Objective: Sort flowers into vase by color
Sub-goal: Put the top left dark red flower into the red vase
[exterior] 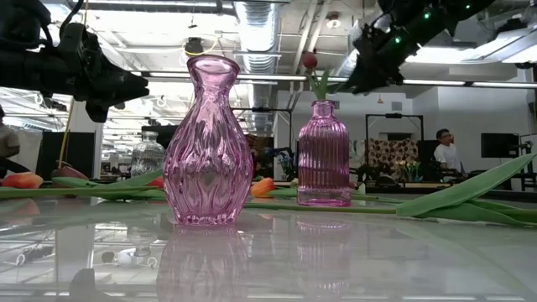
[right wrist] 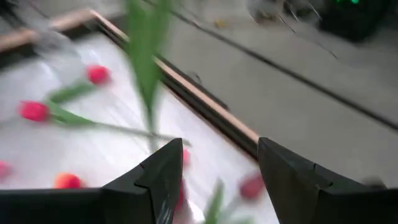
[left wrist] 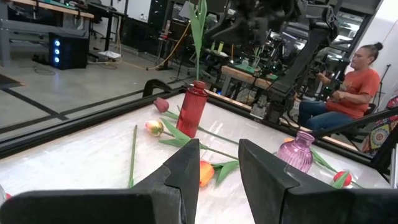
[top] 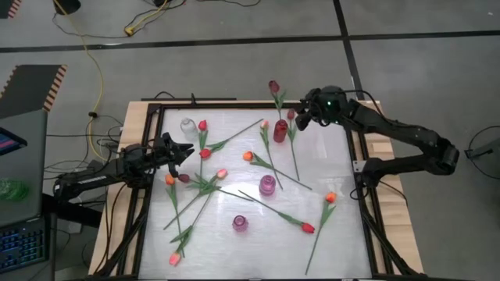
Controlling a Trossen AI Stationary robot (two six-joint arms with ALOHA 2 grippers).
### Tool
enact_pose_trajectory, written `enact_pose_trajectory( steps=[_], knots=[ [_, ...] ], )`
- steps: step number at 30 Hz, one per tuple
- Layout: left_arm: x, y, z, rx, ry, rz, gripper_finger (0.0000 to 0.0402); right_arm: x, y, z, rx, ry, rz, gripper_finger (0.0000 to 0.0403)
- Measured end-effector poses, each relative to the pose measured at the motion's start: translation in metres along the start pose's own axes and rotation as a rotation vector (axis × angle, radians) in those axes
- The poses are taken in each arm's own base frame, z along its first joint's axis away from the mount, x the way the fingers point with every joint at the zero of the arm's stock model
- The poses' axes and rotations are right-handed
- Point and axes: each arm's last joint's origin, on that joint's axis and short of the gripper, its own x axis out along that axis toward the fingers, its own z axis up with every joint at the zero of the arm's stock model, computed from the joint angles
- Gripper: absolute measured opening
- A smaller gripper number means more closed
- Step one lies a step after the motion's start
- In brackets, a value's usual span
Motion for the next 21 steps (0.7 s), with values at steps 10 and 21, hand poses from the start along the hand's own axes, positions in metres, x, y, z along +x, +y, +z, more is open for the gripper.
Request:
enact_pose_trajectory(
  steps=[10, 21],
  knots=[
    [0.000, 0.000, 0.000, 0.002, 0.000, 0.000, 0.0098, -0.003, -0.008, -0.026, 0.159, 0.271, -0.081, 0.0232],
    [0.000, 0.000, 0.000, 0.003, 0.000, 0.000, 0.0098, 0.005, 0.005, -0.058, 0.172, 0.344, -0.054, 0.0232]
  ],
)
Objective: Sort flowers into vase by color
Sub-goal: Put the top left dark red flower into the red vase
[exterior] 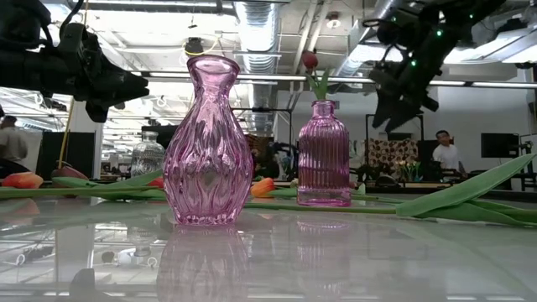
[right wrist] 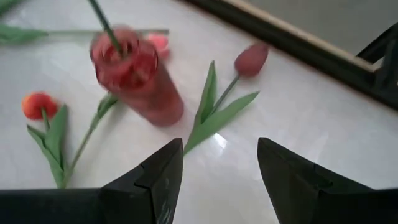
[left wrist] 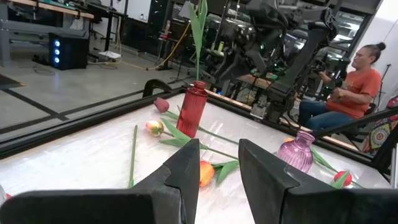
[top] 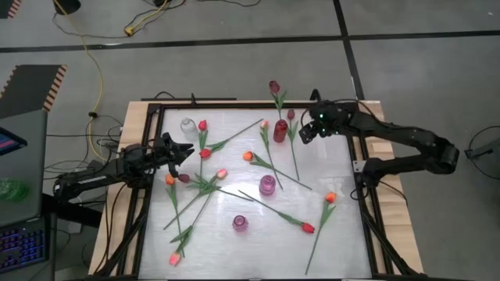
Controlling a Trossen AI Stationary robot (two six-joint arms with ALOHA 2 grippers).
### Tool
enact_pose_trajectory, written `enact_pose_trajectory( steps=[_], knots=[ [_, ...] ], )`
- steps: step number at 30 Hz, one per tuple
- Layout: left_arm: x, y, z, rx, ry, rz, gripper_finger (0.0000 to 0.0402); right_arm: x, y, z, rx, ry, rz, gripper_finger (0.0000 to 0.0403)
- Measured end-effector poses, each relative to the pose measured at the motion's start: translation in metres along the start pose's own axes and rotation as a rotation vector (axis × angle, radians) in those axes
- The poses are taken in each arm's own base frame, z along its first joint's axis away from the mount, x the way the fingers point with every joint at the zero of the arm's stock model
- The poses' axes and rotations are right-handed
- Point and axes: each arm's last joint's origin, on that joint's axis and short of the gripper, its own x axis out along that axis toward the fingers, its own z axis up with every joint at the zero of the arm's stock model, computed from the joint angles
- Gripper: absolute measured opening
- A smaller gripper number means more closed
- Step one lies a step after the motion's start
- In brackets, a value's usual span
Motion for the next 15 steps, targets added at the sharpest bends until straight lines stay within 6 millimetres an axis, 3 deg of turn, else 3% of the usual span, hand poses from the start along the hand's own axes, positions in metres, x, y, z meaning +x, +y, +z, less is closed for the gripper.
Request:
enact_pose_trajectory(
  steps=[7, 15],
  knots=[
    [0.000, 0.000, 0.000, -0.001, 0.000, 0.000, 0.0098, 0.020, 0.005, -0.020, -0.013, -0.067, 0.054, 0.0232],
    [0.000, 0.000, 0.000, -0.002, 0.000, 0.000, 0.0098, 0.031, 0.005, -0.030, -0.009, -0.101, 0.056, 0.0232]
  ],
)
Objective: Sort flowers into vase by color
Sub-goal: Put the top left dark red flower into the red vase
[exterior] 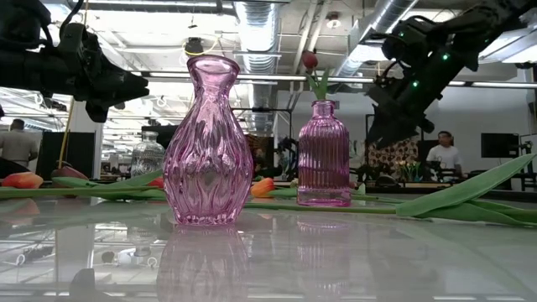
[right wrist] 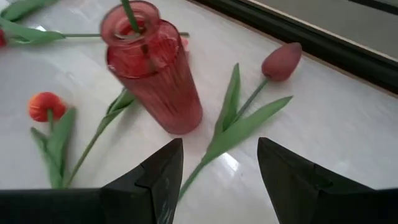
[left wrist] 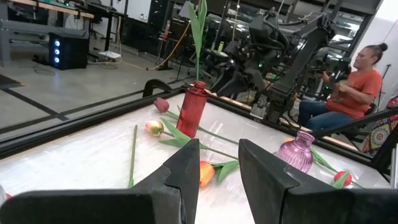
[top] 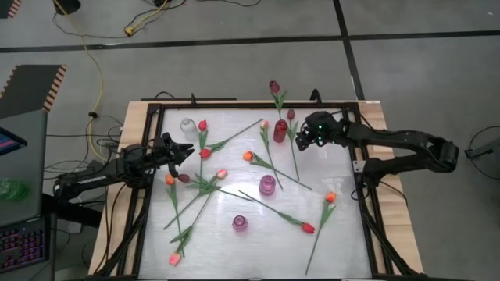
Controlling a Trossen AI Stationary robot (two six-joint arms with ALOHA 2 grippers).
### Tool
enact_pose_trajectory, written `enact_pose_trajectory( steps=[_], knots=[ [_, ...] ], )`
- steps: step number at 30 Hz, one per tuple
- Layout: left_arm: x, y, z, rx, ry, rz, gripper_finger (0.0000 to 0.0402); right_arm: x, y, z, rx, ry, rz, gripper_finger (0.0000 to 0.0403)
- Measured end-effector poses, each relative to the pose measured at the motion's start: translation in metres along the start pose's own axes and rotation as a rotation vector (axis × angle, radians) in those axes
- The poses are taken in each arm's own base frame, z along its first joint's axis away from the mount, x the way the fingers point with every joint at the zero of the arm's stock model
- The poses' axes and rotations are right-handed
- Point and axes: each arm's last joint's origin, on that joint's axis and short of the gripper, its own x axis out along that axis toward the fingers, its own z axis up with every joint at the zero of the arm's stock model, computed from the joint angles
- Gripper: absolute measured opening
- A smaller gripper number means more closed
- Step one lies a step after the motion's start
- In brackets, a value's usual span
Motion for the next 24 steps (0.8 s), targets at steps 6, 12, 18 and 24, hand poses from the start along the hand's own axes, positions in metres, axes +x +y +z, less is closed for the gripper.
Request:
enact_pose_trajectory(
  steps=[6, 12, 18, 24],
  knots=[
    [0.000, 0.000, 0.000, -0.001, 0.000, 0.000, 0.0098, 0.025, 0.005, -0.009, 0.013, 0.062, -0.042, 0.0232],
    [0.000, 0.000, 0.000, -0.001, 0.001, -0.003, 0.0098, 0.054, 0.007, -0.021, -0.003, 0.125, -0.074, 0.0232],
    [0.000, 0.000, 0.000, -0.001, 0.001, -0.002, 0.0098, 0.076, 0.009, -0.029, -0.007, 0.139, -0.086, 0.0232],
    [0.000, 0.000, 0.000, -0.001, 0.000, -0.001, 0.0098, 0.090, 0.009, -0.034, -0.010, 0.136, -0.103, 0.0232]
  ],
)
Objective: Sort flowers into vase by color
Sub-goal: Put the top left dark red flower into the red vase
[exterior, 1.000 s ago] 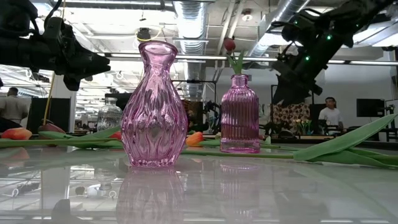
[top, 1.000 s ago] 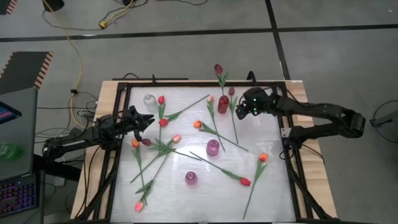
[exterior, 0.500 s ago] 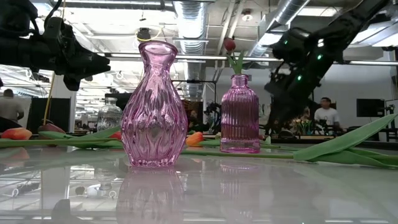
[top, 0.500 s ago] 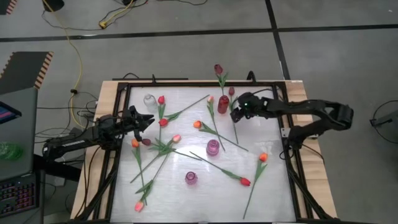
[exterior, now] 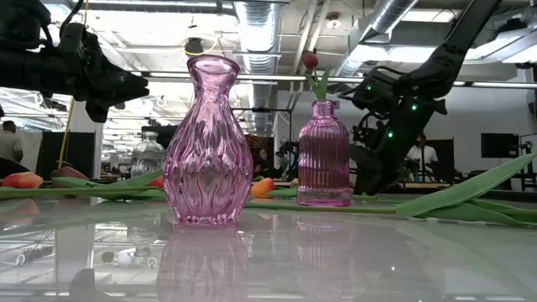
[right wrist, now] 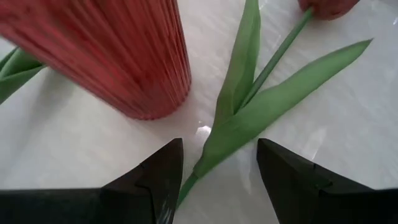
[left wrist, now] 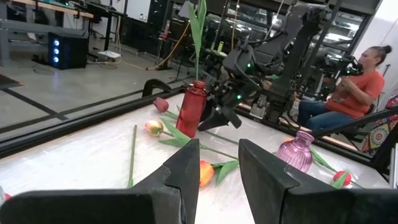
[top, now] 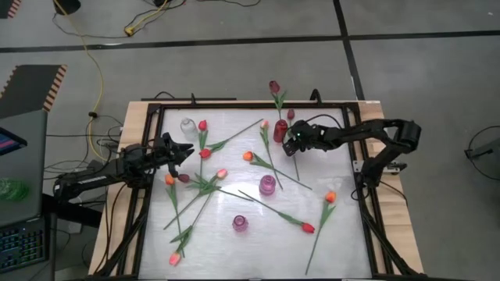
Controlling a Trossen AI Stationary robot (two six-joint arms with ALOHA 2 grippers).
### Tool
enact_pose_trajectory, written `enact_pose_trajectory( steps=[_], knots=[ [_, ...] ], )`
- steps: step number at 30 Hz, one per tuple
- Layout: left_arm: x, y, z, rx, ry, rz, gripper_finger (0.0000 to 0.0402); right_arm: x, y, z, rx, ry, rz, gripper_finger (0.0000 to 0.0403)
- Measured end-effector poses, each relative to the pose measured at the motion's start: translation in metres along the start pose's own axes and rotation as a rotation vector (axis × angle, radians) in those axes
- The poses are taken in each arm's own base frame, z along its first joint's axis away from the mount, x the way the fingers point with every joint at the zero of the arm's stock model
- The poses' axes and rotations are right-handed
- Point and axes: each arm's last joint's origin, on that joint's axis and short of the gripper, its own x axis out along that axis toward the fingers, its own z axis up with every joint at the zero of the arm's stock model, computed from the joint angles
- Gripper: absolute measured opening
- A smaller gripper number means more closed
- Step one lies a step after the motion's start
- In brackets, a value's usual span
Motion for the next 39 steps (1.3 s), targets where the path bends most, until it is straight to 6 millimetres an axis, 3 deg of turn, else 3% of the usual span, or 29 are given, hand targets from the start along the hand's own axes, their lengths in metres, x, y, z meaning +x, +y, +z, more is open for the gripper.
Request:
enact_pose_trajectory(
  steps=[9, 27, 33, 39],
  knots=[
    [0.000, 0.000, 0.000, 0.000, -0.001, 0.001, 0.0098, 0.004, 0.006, -0.001, -0.019, -0.001, -0.020, 0.0213],
    [0.000, 0.000, 0.000, 0.000, 0.000, 0.001, 0.0098, 0.003, 0.004, -0.004, -0.029, 0.033, -0.043, 0.0038],
    [0.000, 0.000, 0.000, 0.000, 0.000, 0.001, 0.0098, -0.004, 0.002, -0.001, -0.022, 0.023, -0.039, 0.0034],
    [0.000, 0.000, 0.000, 0.000, 0.000, 0.001, 0.0098, -0.032, -0.010, 0.015, 0.032, -0.048, -0.043, 0.0032]
  ],
)
